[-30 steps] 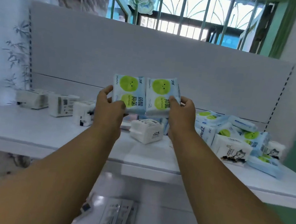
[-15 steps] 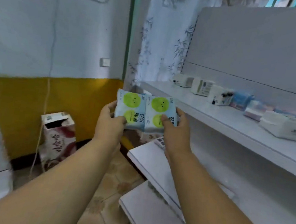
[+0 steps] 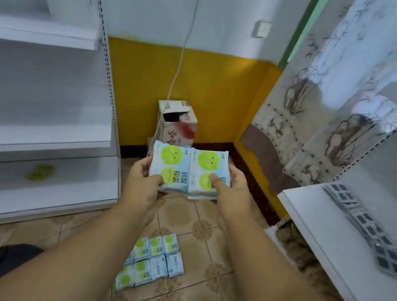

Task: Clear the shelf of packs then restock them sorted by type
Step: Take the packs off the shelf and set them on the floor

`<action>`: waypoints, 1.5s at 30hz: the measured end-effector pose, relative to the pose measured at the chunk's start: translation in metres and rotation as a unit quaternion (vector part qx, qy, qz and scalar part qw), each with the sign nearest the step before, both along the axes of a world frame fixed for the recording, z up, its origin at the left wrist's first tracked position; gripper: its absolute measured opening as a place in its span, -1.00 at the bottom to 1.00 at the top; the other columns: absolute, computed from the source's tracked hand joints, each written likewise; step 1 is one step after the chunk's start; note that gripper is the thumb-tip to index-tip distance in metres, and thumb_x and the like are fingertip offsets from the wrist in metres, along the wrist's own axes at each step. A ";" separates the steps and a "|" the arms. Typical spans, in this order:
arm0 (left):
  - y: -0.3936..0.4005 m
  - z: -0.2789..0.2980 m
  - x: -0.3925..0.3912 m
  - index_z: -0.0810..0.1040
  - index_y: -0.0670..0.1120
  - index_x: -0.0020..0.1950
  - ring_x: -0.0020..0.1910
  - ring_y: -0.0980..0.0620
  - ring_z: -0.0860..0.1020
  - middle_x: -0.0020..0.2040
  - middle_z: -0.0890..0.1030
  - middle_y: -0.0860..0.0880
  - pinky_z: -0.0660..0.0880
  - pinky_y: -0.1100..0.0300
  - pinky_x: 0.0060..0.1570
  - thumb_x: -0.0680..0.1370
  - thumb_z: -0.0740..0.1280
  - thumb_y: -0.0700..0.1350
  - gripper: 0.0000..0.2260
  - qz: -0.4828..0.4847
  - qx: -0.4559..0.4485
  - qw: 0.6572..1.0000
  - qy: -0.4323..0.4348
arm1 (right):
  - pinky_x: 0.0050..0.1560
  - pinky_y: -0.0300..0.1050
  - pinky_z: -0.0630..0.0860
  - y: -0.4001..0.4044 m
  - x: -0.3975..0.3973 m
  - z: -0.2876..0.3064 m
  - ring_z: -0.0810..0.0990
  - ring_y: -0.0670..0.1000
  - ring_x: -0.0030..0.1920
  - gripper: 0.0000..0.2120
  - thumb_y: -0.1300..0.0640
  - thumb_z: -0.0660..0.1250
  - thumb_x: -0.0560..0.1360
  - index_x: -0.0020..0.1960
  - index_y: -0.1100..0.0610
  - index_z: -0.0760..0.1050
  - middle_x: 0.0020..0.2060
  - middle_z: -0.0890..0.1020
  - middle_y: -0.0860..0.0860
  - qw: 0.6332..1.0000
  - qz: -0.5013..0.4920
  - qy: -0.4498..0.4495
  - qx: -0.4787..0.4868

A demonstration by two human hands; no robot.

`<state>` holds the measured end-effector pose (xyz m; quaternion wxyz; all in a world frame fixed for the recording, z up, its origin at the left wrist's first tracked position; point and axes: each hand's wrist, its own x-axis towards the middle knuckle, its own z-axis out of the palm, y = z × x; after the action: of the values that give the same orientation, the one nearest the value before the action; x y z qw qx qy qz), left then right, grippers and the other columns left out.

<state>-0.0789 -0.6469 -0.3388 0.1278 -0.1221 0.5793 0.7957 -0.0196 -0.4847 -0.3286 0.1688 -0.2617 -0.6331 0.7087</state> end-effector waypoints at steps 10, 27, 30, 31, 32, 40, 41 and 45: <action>-0.038 -0.226 -0.090 0.41 -0.04 0.39 -0.04 -0.20 0.67 0.18 0.59 -0.15 0.63 -0.05 -0.24 0.48 0.16 -0.51 -0.43 0.077 -0.035 0.979 -0.185 | -0.31 -0.28 0.56 -0.028 -0.108 -0.226 0.69 -0.13 -0.23 -0.72 0.35 0.40 0.50 0.13 0.12 0.46 -0.12 0.70 0.00 0.986 0.046 -0.149 -0.067; 0.059 -0.719 -0.127 0.48 -0.02 0.19 -0.25 -0.04 0.47 -0.11 0.52 -0.05 0.42 0.11 -0.19 0.54 0.41 -0.15 -0.75 0.052 -0.274 0.906 -0.319 | -0.16 0.05 0.64 0.069 -0.153 -0.727 0.68 0.10 -0.17 -0.72 0.25 0.46 0.47 0.12 0.08 0.47 -0.07 0.68 0.14 0.936 0.028 -0.350 -0.039; 0.068 -0.760 -0.145 0.46 0.03 0.12 -0.20 -0.11 0.55 0.00 0.62 -0.13 0.44 0.15 -0.27 0.52 0.43 -0.09 -0.77 0.010 -0.358 0.901 -0.245 | -0.11 0.09 0.62 0.083 -0.175 -0.764 0.66 0.12 -0.17 -0.69 0.30 0.45 0.48 0.15 0.13 0.45 -0.09 0.66 0.14 0.937 0.029 -0.346 -0.037; 0.069 -0.773 -0.151 0.47 0.01 0.12 -0.16 -0.13 0.58 0.03 0.63 -0.13 0.46 0.14 -0.25 0.52 0.43 -0.07 -0.77 -0.012 -0.391 0.894 -0.219 | -0.11 0.12 0.61 0.086 -0.182 -0.776 0.67 0.14 -0.16 -0.69 0.30 0.44 0.48 0.15 0.12 0.45 -0.10 0.66 0.14 0.937 0.036 -0.346 -0.034; 0.070 -0.783 -0.156 0.49 -0.01 0.16 -0.10 -0.15 0.60 0.07 0.63 -0.12 0.45 0.13 -0.21 0.53 0.41 -0.06 -0.76 -0.032 -0.424 0.884 -0.196 | -0.11 0.16 0.61 0.087 -0.188 -0.787 0.67 0.17 -0.15 -0.70 0.30 0.44 0.48 0.13 0.11 0.45 -0.10 0.66 0.13 0.936 0.047 -0.349 -0.027; 0.063 -0.828 -0.163 0.46 -0.08 0.29 0.17 -0.22 0.53 0.14 0.60 -0.16 0.46 0.01 0.03 0.52 0.36 -0.10 -0.66 -0.226 -0.617 0.740 -0.145 | 0.10 0.14 0.60 0.080 -0.199 -0.857 0.66 0.12 0.03 -0.54 -0.03 0.37 0.38 0.27 0.02 0.55 0.06 0.68 0.03 0.895 0.122 -0.406 0.139; 0.064 -0.825 -0.160 0.42 -0.10 0.33 0.18 -0.23 0.53 0.17 0.58 -0.16 0.45 0.02 0.01 0.53 0.35 -0.13 -0.62 -0.232 -0.611 0.744 -0.141 | 0.16 0.12 0.57 0.080 -0.197 -0.856 0.64 0.11 0.07 -0.47 -0.09 0.32 0.35 0.29 0.00 0.53 0.08 0.67 0.00 0.882 0.150 -0.413 0.172; 0.065 -0.769 -0.146 0.30 -0.07 0.46 0.22 -0.24 0.48 0.33 0.39 -0.17 0.41 0.00 0.03 0.55 0.33 -0.18 -0.51 -0.250 -0.591 0.758 -0.117 | 0.16 0.10 0.55 0.075 -0.187 -0.805 0.61 0.14 0.09 -0.53 -0.08 0.37 0.44 0.31 0.04 0.48 0.11 0.64 0.05 0.843 0.224 -0.441 0.213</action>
<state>-0.2254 -0.5814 -1.1079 0.2911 -0.1162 0.9252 0.2140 -0.2068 -0.4094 -1.1341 -0.2399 -0.3546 -0.8176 0.3849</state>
